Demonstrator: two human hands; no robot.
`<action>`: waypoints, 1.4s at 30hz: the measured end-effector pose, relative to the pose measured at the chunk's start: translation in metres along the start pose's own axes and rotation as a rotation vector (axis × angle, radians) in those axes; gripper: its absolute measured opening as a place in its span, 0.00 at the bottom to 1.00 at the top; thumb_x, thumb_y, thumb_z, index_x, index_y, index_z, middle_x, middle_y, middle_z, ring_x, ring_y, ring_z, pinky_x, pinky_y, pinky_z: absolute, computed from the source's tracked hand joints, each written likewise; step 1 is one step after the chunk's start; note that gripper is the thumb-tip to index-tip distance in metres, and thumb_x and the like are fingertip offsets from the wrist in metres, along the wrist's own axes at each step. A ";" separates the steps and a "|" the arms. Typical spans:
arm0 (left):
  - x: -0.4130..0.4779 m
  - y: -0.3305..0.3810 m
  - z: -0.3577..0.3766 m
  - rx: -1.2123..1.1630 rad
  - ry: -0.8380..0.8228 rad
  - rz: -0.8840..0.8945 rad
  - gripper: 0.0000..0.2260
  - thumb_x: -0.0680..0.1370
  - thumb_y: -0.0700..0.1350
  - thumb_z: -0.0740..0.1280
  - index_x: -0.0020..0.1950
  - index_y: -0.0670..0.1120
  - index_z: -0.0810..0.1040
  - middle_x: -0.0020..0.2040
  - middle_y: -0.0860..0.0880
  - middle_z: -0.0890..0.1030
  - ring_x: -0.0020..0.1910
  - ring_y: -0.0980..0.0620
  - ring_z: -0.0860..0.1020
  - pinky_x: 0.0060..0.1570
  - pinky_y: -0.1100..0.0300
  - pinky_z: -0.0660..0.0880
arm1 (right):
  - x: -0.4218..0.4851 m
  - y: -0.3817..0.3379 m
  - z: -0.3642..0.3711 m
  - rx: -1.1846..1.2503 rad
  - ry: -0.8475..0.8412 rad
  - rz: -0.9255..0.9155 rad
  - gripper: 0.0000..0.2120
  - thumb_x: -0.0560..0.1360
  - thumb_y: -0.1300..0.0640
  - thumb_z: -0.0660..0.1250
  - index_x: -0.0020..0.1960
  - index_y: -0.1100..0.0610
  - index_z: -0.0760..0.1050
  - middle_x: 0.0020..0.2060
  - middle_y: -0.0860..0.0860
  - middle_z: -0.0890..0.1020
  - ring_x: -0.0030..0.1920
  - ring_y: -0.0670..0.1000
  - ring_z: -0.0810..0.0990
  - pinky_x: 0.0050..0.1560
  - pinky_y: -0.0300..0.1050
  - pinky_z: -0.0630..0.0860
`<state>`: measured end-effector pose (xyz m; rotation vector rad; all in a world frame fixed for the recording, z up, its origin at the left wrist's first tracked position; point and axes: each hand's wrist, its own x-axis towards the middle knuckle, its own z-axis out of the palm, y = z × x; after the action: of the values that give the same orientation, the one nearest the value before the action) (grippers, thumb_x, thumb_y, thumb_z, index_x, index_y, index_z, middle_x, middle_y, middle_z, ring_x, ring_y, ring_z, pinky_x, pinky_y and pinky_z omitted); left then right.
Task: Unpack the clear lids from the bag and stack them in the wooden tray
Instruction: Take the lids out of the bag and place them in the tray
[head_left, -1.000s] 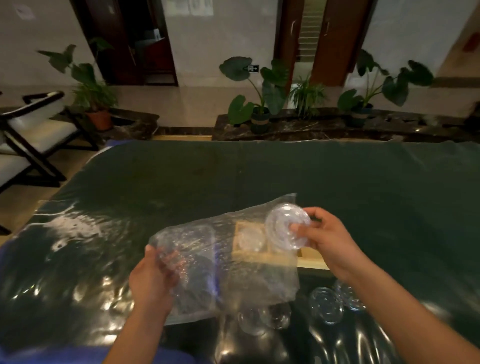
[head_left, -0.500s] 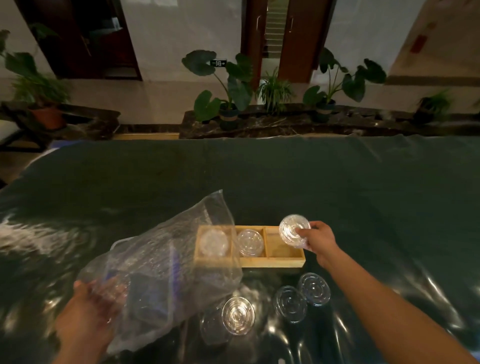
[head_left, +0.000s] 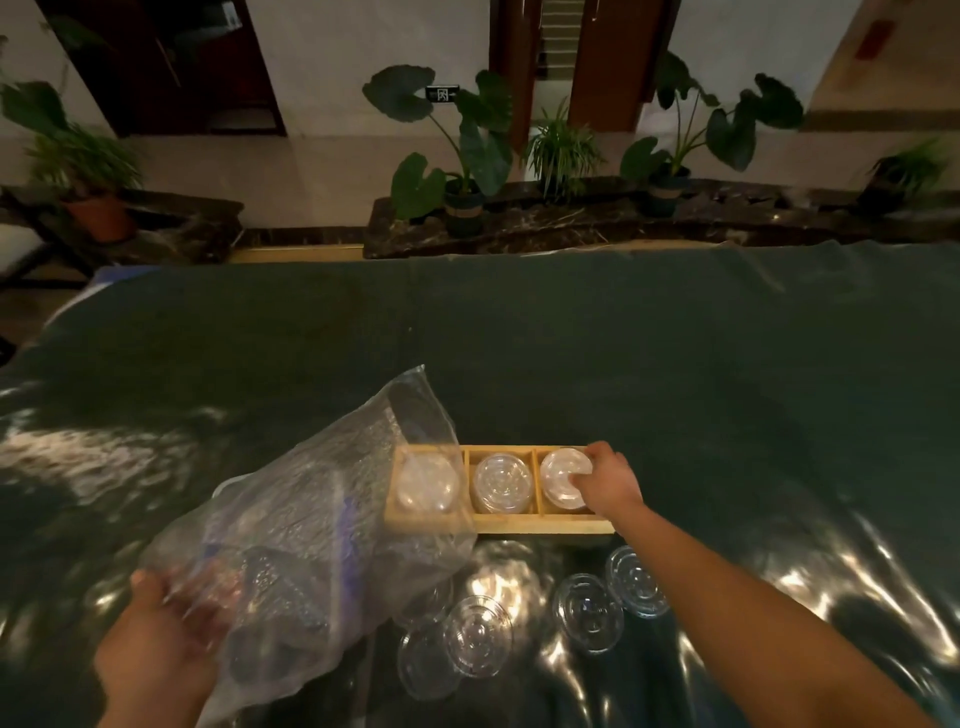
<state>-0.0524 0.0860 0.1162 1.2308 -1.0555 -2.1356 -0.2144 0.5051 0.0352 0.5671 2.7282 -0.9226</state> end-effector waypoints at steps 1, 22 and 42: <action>-0.002 0.002 0.003 0.021 -0.011 -0.003 0.11 0.84 0.53 0.64 0.45 0.48 0.77 0.33 0.52 0.87 0.28 0.55 0.85 0.26 0.57 0.81 | -0.001 -0.001 0.002 -0.051 0.002 -0.018 0.23 0.76 0.54 0.69 0.69 0.54 0.70 0.65 0.57 0.73 0.55 0.57 0.80 0.50 0.45 0.76; -0.004 0.005 0.022 0.135 0.079 -0.057 0.12 0.82 0.54 0.66 0.43 0.50 0.78 0.41 0.49 0.81 0.37 0.52 0.77 0.42 0.54 0.76 | -0.015 -0.002 0.006 -0.412 0.072 -0.113 0.15 0.77 0.52 0.66 0.62 0.55 0.76 0.59 0.50 0.79 0.63 0.55 0.72 0.54 0.48 0.77; 0.000 0.055 -0.034 -0.036 0.101 -0.146 0.15 0.85 0.56 0.58 0.44 0.50 0.73 0.44 0.50 0.81 0.39 0.54 0.78 0.23 0.64 0.77 | -0.081 -0.080 0.015 0.017 0.035 -0.408 0.15 0.78 0.54 0.68 0.65 0.50 0.77 0.61 0.48 0.81 0.56 0.50 0.81 0.54 0.44 0.77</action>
<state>-0.0221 0.0401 0.1496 1.4208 -0.9057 -2.1640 -0.1733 0.4141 0.0917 0.0219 2.9263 -1.0285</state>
